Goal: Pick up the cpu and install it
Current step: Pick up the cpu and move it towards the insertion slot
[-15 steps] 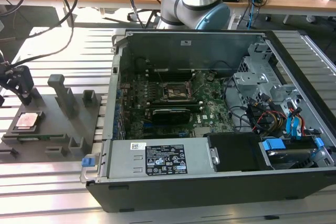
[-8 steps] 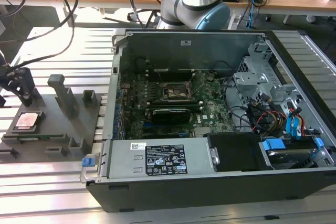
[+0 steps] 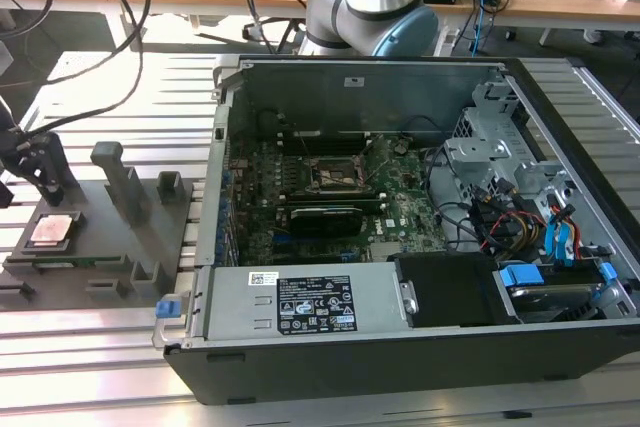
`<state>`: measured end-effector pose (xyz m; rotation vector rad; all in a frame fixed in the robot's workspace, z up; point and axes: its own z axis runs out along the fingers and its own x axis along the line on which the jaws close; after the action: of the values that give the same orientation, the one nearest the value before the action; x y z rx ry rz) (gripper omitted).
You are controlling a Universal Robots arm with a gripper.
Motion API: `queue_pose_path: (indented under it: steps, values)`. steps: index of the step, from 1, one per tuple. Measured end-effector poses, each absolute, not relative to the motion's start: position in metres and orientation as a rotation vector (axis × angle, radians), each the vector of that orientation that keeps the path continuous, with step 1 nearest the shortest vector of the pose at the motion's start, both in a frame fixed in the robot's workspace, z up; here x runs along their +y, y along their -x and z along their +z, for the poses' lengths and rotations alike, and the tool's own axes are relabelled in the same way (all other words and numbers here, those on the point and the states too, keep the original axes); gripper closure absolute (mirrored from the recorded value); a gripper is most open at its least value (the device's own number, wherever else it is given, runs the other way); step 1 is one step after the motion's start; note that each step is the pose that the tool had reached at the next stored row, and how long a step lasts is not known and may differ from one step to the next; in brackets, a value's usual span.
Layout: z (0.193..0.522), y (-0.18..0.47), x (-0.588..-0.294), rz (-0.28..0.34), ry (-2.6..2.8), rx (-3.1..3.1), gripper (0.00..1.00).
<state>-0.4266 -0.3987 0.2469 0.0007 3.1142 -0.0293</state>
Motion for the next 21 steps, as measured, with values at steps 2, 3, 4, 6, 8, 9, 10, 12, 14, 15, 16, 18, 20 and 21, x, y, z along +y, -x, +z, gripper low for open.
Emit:
queue_pose_path:
  steps: [2, 3, 4, 6, 8, 9, 10, 12, 14, 15, 16, 18, 20, 21]
  values:
    - [0.243, 0.427, -0.399, -0.029, -0.001, 3.114, 0.34]
    - [0.239, 0.427, -0.399, -0.029, -0.001, 3.114, 0.34]
    - [0.230, 0.427, -0.399, -0.029, -0.001, 3.114, 0.34]
    - [0.227, 0.427, -0.399, -0.029, -0.001, 3.114, 0.34]
    - [0.223, 0.427, -0.400, -0.030, 0.000, 3.114, 0.34]
    - [0.222, 0.427, -0.400, -0.044, 0.001, 3.114, 0.34]
    - [0.221, 0.427, -0.400, -0.058, 0.006, 3.114, 0.34]
    - [0.219, 0.427, -0.400, -0.061, 0.023, 3.113, 0.34]
    - [0.217, 0.427, -0.401, -0.061, 0.046, 3.113, 0.34]
    - [0.216, 0.427, -0.401, -0.062, 0.051, 3.113, 0.34]
    - [0.215, 0.427, -0.401, -0.062, 0.054, 3.113, 0.34]
    - [0.213, 0.427, -0.401, -0.062, 0.054, 3.113, 0.34]
    - [0.209, 0.427, -0.401, -0.062, 0.054, 3.113, 0.34]
    - [0.208, 0.427, -0.401, -0.062, 0.054, 3.113, 0.34]
